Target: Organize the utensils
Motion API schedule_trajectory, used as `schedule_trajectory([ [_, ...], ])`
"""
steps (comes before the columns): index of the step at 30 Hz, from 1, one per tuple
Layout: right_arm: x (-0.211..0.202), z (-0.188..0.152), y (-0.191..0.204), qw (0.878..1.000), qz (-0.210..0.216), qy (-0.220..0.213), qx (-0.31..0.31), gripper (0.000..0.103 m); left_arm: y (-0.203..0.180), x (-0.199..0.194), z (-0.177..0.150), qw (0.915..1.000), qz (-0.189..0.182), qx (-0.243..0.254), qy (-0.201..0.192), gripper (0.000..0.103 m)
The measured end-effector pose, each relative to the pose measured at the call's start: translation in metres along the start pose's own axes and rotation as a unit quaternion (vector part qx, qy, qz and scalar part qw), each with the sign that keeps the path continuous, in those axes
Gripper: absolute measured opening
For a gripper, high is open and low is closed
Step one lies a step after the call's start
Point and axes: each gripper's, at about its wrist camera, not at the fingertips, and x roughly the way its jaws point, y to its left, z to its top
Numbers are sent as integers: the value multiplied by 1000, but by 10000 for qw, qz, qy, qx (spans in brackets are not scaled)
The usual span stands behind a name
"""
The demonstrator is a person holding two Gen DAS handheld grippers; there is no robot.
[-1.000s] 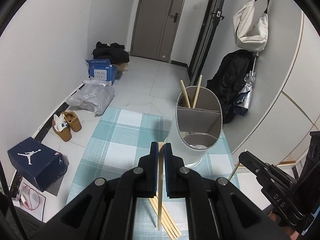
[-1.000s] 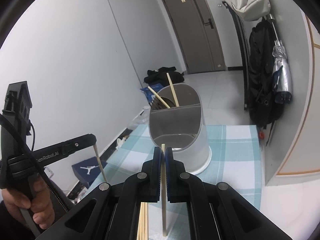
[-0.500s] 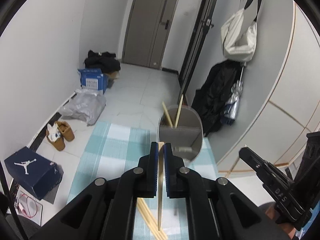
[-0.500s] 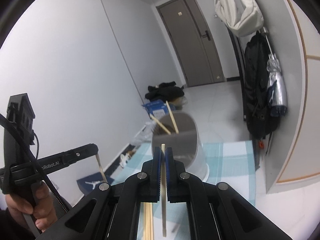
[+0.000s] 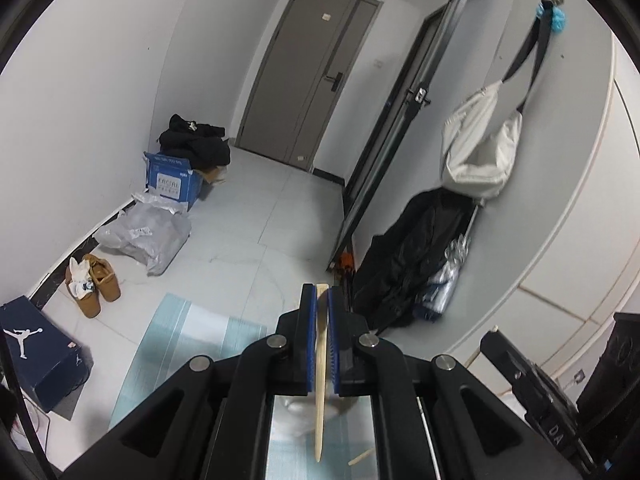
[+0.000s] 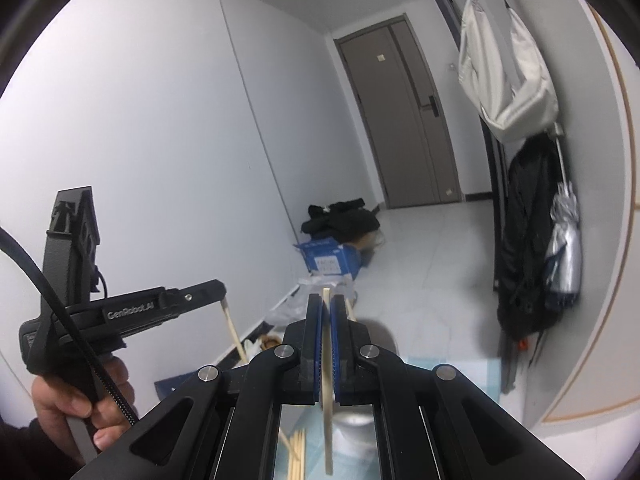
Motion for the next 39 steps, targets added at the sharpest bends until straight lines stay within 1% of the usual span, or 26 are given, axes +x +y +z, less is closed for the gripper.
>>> schedule_trajectory([
  [5, 16, 22, -4, 10000, -26, 45, -60, 3, 0, 12, 21, 9995, -213, -241, -44, 2],
  [9, 28, 46, -7, 9998, -72, -48, -181, 3, 1, 22, 35, 9989, -289, -357, -112, 2],
  [13, 45, 62, -11, 9994, -137, -77, -297, 3, 8, 40, 46, 9983, -216, -538, -112, 2],
  [14, 50, 65, -12, 9994, -148, -81, -318, 3, 9, 44, 47, 9982, -153, -570, -102, 2],
  [17, 65, 72, -17, 9988, -232, -112, -413, 3, 13, 56, 49, 9972, -124, -723, -146, 2],
  [21, 82, 78, -22, 9986, -327, -160, -390, 3, 19, 69, 49, 9955, -214, -903, -213, 2],
  [22, 86, 79, -24, 9987, -330, -185, -349, 3, 20, 72, 47, 9957, -160, -884, -224, 2],
  [24, 93, 80, -27, 9988, -329, -130, -331, 3, 22, 77, 46, 9958, -166, -871, -214, 2],
  [25, 97, 80, -28, 9988, -328, -122, -342, 3, 22, 79, 45, 9965, -105, -806, -204, 2],
  [28, 106, 75, -27, 9985, -325, -73, -432, 3, 20, 80, 43, 9974, -75, -672, -235, 2],
  [31, 114, 66, -26, 9983, -278, 30, -520, 3, 17, 82, 40, 9986, -121, -465, -225, 2],
  [35, 122, 50, -22, 9963, -269, 180, -792, 3, 13, 85, 32, 9995, -205, -217, -78, 2],
  [37, 124, 43, -21, 9952, -270, 223, -911, 3, 12, 86, 26, 9999, -148, -81, -32, 2],
  [39, 123, 34, -21, 9944, -298, 278, -978, 3, 13, 88, 23, 9999, -169, -11, 34, 2],
])
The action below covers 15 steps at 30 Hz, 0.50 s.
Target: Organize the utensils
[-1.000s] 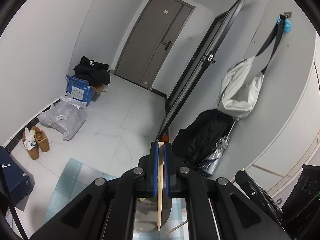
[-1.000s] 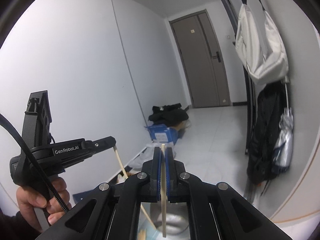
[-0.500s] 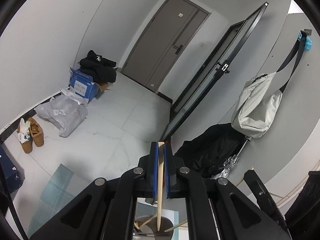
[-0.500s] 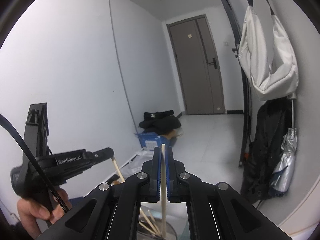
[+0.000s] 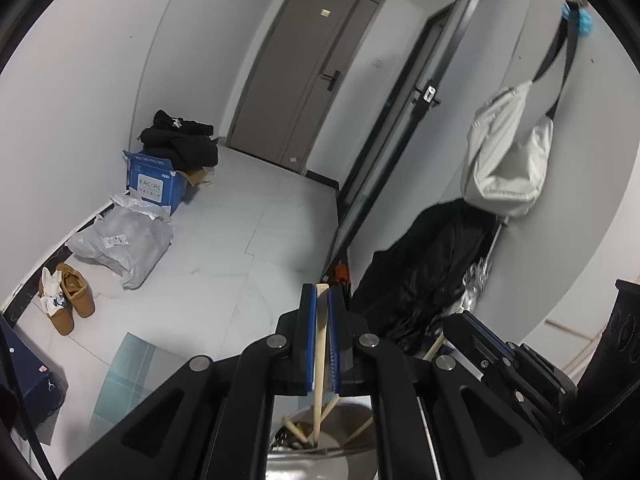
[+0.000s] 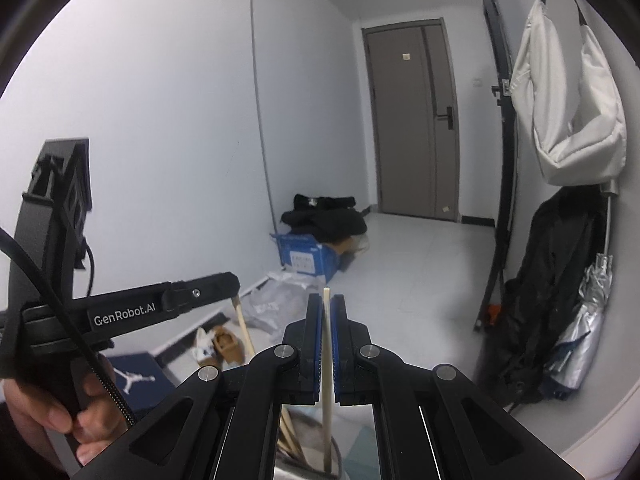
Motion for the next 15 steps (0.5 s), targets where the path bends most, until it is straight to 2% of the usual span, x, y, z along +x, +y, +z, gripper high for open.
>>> schedule_trajectory([
  [8, -3, -23, 7, 9997, 135, 128, -149, 3, -1, 4, -8, 9992, -175, 168, 317, 2],
  [12, 2, -31, 7, 9990, 293, 299, -122, 4, 3, 9, -14, 9971, -365, 105, 660, 2],
  [15, 7, -37, 10, 9983, 271, 492, -138, 5, 7, 8, -19, 9957, -306, 39, 872, 3],
])
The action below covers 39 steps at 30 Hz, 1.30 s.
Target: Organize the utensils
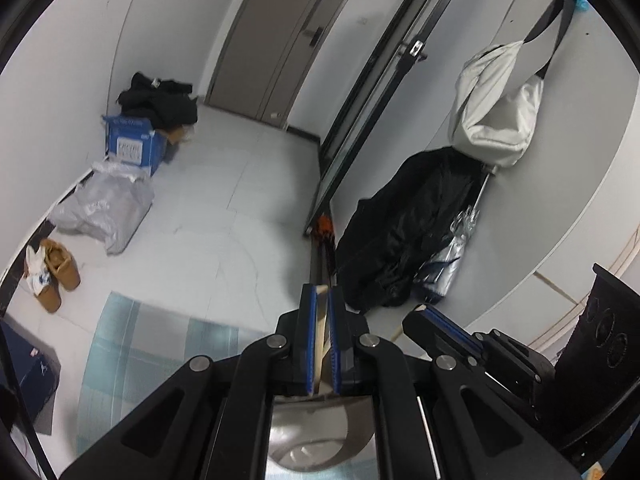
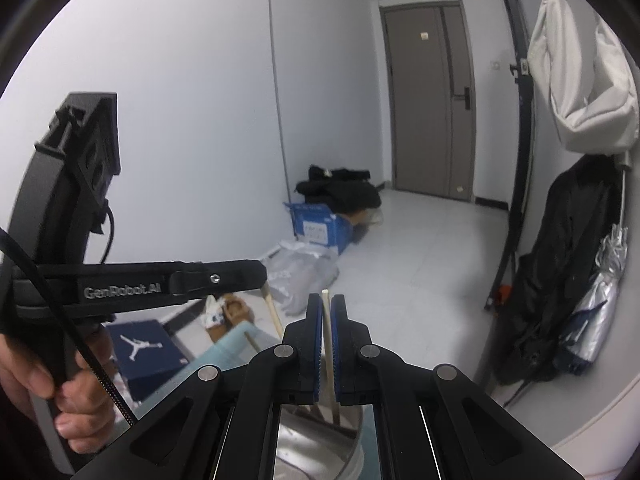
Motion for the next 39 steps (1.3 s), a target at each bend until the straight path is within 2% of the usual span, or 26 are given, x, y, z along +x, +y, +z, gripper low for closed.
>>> schedule_trajectory([
  [2, 0, -4, 2, 9998, 140, 88, 67, 6, 5, -4, -2, 9999, 80, -140, 39, 8],
  [5, -6, -10, 8, 9998, 137, 100, 77, 7, 10, -15, -4, 9993, 220, -287, -3, 31],
  [7, -9, -13, 9, 9998, 104, 106, 152, 13, 12, -29, -5, 9985, 401, -314, -211, 51],
  [8, -13, -15, 10, 9997, 93, 99, 190, 14, 13, -34, -6, 9980, 457, -317, -296, 54],
  [10, -22, -19, 12, 9996, 33, 24, 275, 25, 15, -45, -8, 9962, 686, -281, -449, 65],
  [12, -30, -22, 15, 9995, -28, -18, 326, 31, 16, -55, -11, 9946, 816, -298, -564, 72],
  [14, -36, -25, 17, 9993, -55, -36, 362, 32, 18, -65, -15, 9924, 960, -387, -659, 75],
  [16, -42, -28, 21, 9991, -110, -43, 415, 36, 18, -73, -20, 9898, 1123, -385, -782, 83],
  [18, -48, -32, 25, 9989, -120, -69, 456, 37, 15, -79, -25, 9861, 1367, -340, -881, 86],
  [20, -53, -34, 29, 9987, -166, -88, 475, 44, 14, -81, -28, 9843, 1511, -183, -898, 86],
  [24, -65, -40, 41, 9982, -251, -231, 490, 65, 10, -88, -38, 9806, 1710, 157, -949, 86],
  [30, -77, -55, 53, 9977, -202, -340, 559, 72, 18, -93, -51, 9794, 1782, 113, -943, 95],
  [33, -81, -65, 59, 9976, -182, -324, 578, 75, 21, -98, -64, 9760, 1932, 73, -1000, 101],
  [39, -80, -87, 68, 9975, -116, -188, 676, 75, 31, -96, -85, 9744, 2056, 52, -905, 101],
])
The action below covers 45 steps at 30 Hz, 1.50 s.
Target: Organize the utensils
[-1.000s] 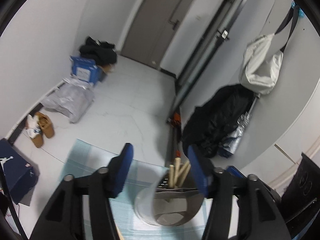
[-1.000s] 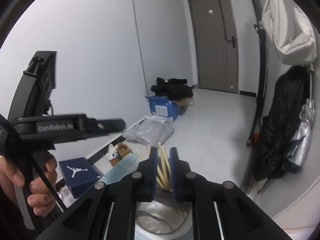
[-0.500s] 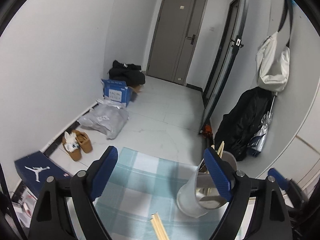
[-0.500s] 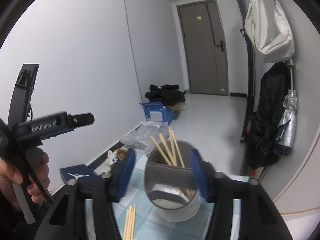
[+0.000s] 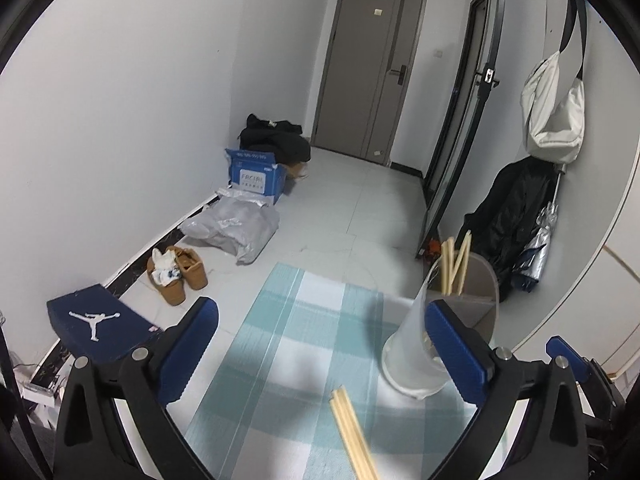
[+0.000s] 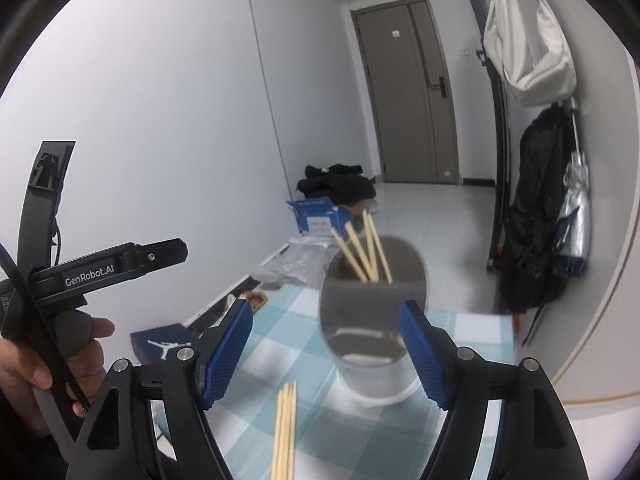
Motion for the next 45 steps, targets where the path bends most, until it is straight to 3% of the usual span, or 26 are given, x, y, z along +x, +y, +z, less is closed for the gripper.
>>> schedule_trajectory([
  [8, 16, -36, 10, 9989, 41, 463, 56, 77, 16, 12, -29, 9996, 235, -55, 160, 102],
  [15, 43, -61, 10, 9914, 146, 1297, -112, 81, 19, 34, -48, 9979, 224, 65, 610, 102],
  [23, 80, -87, 15, 9802, 131, 1974, -82, 80, 47, 50, -54, 9936, 312, -335, 1035, 101],
  [32, 129, -114, 31, 9605, -58, 2743, -463, 58, 65, 72, -57, 9856, 353, -734, 1481, 101],
  [34, 137, -119, 33, 9563, -126, 2874, -517, 44, 66, 73, -57, 9847, 345, -757, 1531, 101],
  [36, 142, -124, 32, 9523, -225, 2986, -591, 37, 66, 74, -57, 9836, 362, -695, 1624, 101],
  [45, 142, -124, 37, 9534, -226, 2923, -715, 33, 80, 82, -57, 9783, 343, -947, 1809, 101],
])
